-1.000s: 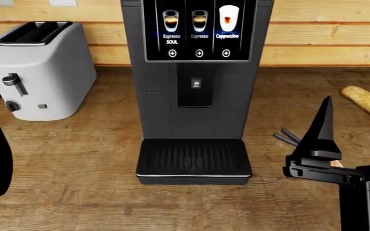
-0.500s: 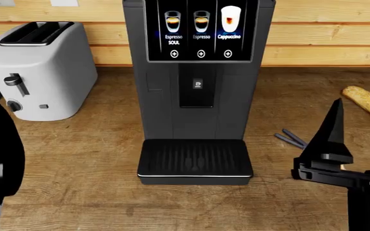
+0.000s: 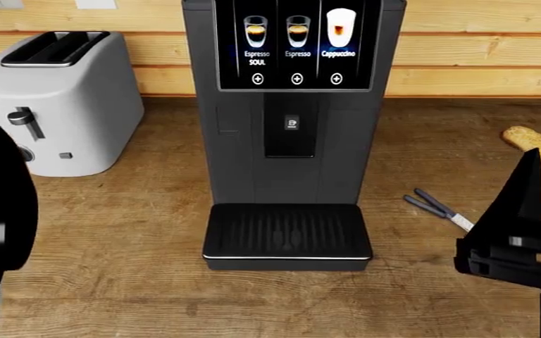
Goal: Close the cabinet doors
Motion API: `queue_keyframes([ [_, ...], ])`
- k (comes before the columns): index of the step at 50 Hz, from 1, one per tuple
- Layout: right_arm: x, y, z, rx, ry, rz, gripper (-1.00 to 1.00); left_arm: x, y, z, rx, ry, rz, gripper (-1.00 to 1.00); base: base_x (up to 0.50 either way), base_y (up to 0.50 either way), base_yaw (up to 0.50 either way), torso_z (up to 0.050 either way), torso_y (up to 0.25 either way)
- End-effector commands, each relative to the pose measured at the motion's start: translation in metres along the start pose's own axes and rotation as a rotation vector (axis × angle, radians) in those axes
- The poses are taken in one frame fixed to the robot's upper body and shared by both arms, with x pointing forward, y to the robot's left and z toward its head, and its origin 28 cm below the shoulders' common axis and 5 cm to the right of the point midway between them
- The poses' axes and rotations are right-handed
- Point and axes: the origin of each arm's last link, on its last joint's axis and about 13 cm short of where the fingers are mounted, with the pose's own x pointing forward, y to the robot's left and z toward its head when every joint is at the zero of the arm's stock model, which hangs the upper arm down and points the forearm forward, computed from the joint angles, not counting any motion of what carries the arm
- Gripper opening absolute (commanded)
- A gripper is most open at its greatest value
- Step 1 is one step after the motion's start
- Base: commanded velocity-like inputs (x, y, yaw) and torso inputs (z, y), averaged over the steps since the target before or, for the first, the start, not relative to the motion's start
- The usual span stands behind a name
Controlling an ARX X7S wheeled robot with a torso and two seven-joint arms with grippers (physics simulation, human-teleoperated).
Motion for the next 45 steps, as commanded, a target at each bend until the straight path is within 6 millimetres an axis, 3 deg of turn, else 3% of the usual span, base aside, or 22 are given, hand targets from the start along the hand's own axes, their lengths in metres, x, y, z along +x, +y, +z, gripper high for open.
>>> queue_keyframes([
  [1,-0.004,-0.005,0.005,0.013,-0.013,-0.013,1.0,-0.028,-0.053,0.018,-0.14,0.028,-0.434,1.0,0.0,0.0,0.0,0.0,0.0],
  [6,-0.005,-0.007,0.006,0.016,-0.016,-0.018,1.0,-0.025,-0.059,0.011,-0.146,0.05,-0.441,1.0,0.0,0.0,0.0,0.0,0.0],
  [13,-0.006,-0.011,0.005,0.016,-0.016,-0.036,1.0,-0.02,-0.064,-0.016,-0.172,0.138,-0.465,1.0,0.0,0.0,0.0,0.0,0.0],
  [19,-0.006,-0.016,0.004,0.014,-0.017,-0.054,1.0,-0.026,-0.075,-0.041,-0.213,0.208,-0.487,1.0,0.0,0.0,0.0,0.0,0.0],
  [32,-0.009,-0.02,0.009,0.009,-0.03,-0.066,1.0,-0.043,-0.097,-0.077,-0.307,0.293,-0.533,1.0,0.0,0.0,0.0,0.0,0.0],
  [45,-0.01,-0.024,0.009,0.011,-0.03,-0.081,1.0,-0.05,-0.112,-0.099,-0.296,0.341,-0.577,1.0,0.0,0.0,0.0,0.0,0.0],
])
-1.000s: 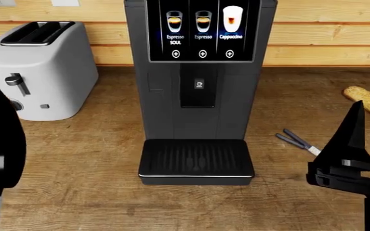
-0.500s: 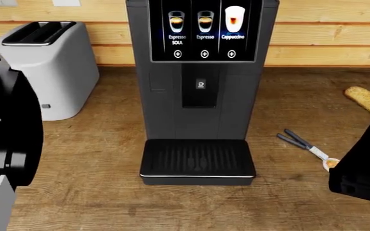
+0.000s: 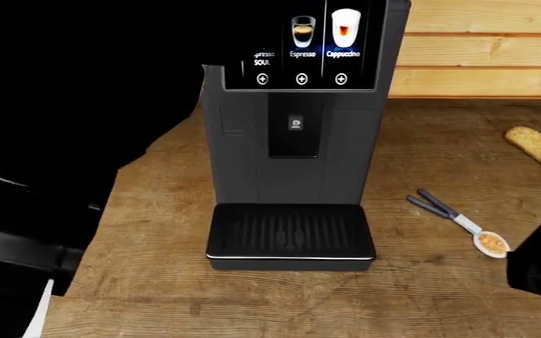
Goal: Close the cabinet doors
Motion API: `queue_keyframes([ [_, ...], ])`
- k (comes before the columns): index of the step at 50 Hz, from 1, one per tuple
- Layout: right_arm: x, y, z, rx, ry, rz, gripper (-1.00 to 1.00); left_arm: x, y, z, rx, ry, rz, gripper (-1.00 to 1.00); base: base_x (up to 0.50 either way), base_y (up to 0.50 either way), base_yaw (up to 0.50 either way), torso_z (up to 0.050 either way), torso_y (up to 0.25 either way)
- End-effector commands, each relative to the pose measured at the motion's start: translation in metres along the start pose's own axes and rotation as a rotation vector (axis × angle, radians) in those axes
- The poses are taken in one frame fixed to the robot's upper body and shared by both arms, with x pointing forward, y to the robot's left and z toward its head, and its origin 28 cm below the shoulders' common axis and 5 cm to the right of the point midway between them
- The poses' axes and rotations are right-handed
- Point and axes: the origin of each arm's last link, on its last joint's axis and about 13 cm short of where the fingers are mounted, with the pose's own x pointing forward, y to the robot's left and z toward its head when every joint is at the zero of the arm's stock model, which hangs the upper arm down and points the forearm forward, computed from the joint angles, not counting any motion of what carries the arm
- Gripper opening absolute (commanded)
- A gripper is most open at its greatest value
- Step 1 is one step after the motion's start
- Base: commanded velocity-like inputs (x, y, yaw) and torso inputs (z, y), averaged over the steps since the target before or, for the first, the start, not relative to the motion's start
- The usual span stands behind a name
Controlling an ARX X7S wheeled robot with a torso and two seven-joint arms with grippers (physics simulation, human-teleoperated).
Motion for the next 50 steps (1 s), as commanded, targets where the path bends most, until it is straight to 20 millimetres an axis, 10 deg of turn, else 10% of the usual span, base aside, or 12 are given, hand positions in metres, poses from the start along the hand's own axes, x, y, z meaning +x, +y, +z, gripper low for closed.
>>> queue_keyframes([
  [1,-0.001,-0.004,0.002,0.001,-0.005,-0.013,1.0,-0.027,-0.048,-0.052,-0.2,0.308,-0.342,1.0,0.0,0.0,0.0,0.0,0.0],
  [30,0.0,-0.009,0.0,0.001,-0.002,-0.03,1.0,0.015,-0.021,-0.096,-0.113,0.333,-0.186,1.0,0.0,0.0,0.0,0.0,0.0],
  [50,0.002,-0.008,-0.003,-0.011,0.011,-0.032,1.0,0.046,0.035,-0.127,-0.007,0.332,0.07,1.0,0.01,-0.01,-0.01,0.0,0.0],
])
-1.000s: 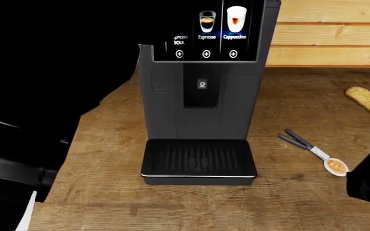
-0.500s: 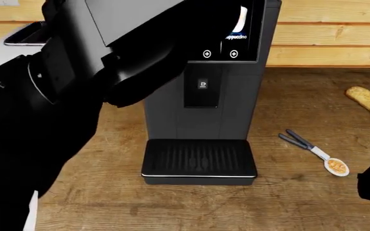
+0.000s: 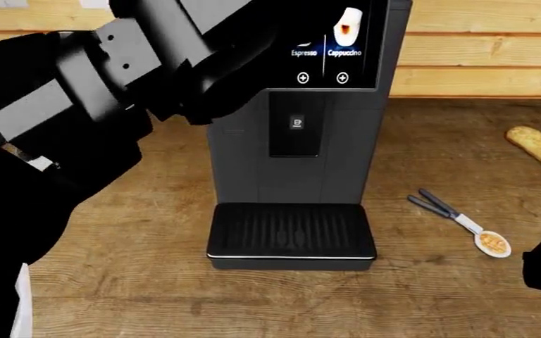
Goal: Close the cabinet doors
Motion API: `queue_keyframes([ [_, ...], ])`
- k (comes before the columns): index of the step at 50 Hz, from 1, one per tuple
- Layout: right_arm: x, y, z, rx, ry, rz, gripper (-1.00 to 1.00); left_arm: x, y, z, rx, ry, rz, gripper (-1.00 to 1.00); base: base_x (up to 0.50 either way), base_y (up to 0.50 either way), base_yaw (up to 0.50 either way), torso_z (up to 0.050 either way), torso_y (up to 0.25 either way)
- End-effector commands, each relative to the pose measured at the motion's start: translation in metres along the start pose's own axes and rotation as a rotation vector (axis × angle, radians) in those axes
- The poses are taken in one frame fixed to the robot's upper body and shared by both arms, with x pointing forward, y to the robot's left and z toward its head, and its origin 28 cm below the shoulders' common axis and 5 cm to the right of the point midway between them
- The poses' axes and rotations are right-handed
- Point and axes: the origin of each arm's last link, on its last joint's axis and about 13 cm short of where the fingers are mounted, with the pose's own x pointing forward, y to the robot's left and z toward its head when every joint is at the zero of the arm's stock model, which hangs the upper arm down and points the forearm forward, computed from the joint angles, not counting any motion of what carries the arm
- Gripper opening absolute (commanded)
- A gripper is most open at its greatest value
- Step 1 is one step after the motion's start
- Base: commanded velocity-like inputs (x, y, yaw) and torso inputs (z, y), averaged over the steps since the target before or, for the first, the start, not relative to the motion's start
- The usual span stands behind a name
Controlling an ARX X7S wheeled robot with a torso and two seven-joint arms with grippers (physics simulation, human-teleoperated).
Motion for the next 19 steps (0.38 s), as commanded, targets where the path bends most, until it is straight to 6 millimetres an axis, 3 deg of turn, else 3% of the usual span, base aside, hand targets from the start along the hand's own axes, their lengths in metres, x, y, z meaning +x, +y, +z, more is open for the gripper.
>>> queue_keyframes([
  [1,0.002,0.002,-0.002,-0.005,0.006,0.002,1.0,0.003,0.048,-0.056,-0.004,0.239,0.225,1.0,0.02,-0.01,-0.02,0.011,0.0],
  [6,0.002,0.003,-0.002,-0.005,0.011,0.004,1.0,0.003,0.042,-0.052,-0.014,0.213,0.197,1.0,0.02,-0.01,-0.02,0.002,0.0],
  [10,0.002,0.004,-0.002,-0.005,0.012,0.007,1.0,0.006,0.02,-0.031,-0.029,0.128,0.123,1.0,0.02,-0.01,-0.01,0.005,0.0],
  [14,0.001,0.004,-0.002,-0.005,0.012,0.008,1.0,-0.006,0.001,0.011,-0.094,0.029,0.05,1.0,0.01,-0.01,-0.01,0.005,0.0],
  [16,0.001,0.004,-0.002,-0.005,0.012,0.008,1.0,-0.01,-0.002,0.02,-0.107,0.009,0.038,1.0,0.0,0.0,0.0,0.0,0.0],
  [19,0.001,0.004,-0.002,-0.006,0.011,0.007,1.0,-0.029,0.001,0.066,-0.167,-0.062,-0.004,1.0,0.0,0.0,0.0,0.0,0.0],
])
